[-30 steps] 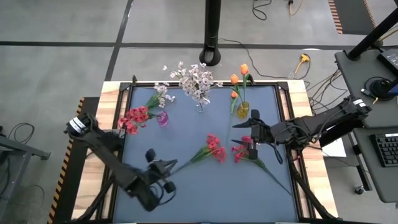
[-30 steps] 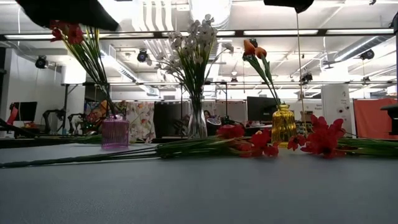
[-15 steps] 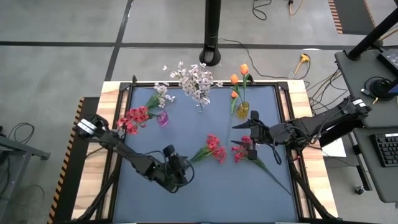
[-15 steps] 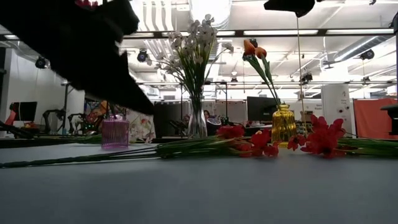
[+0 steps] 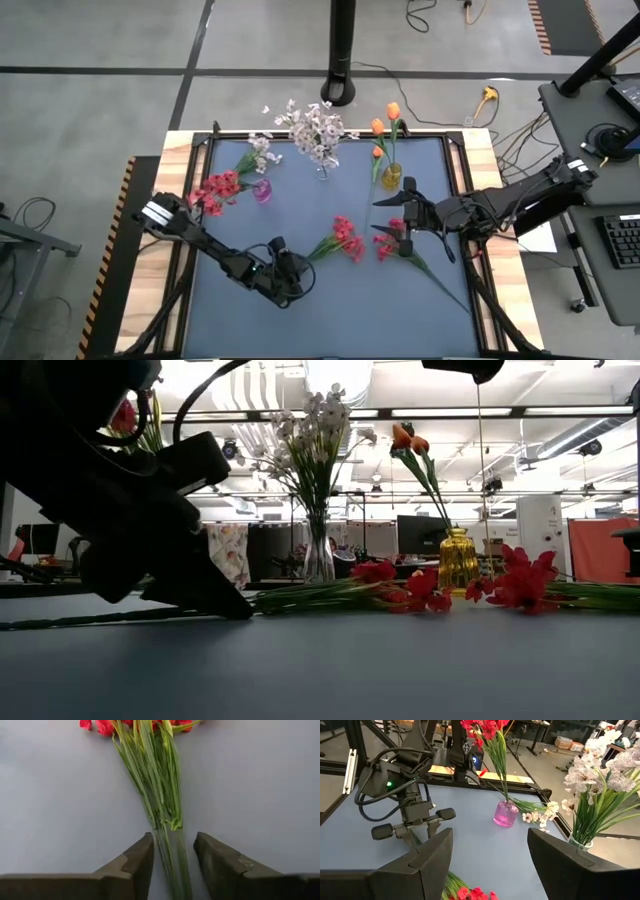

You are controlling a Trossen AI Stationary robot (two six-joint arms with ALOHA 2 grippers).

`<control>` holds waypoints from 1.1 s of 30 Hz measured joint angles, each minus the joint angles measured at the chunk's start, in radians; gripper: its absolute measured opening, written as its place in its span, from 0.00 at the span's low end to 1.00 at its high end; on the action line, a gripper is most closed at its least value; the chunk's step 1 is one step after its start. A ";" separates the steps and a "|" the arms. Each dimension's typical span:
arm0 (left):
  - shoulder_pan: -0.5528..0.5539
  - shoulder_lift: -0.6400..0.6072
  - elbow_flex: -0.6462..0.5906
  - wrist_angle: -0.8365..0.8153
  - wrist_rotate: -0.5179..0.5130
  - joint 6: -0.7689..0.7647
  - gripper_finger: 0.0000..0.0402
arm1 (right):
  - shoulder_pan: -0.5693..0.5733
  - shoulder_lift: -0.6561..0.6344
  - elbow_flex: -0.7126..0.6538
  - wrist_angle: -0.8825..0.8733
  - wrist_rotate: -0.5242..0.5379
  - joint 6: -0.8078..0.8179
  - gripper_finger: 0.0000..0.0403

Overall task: Sort flowers into vase by color
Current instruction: Put the red flower into the purple vase

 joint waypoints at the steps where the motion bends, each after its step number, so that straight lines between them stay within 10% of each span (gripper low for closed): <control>1: -0.002 0.009 0.006 -0.001 -0.009 -0.002 0.30 | 0.000 0.000 0.000 0.000 0.000 0.002 0.62; 7: -0.017 0.030 0.030 -0.003 -0.035 -0.022 0.04 | 0.000 0.000 -0.003 -0.018 -0.003 0.011 0.62; 22: -0.168 -0.211 0.040 -0.084 -0.334 0.034 0.00 | 0.000 0.001 -0.089 -0.018 0.000 0.018 0.62; 33: -0.218 -0.438 0.045 -0.018 -0.585 0.114 0.00 | 0.000 0.018 -0.375 0.548 -0.003 -0.046 0.62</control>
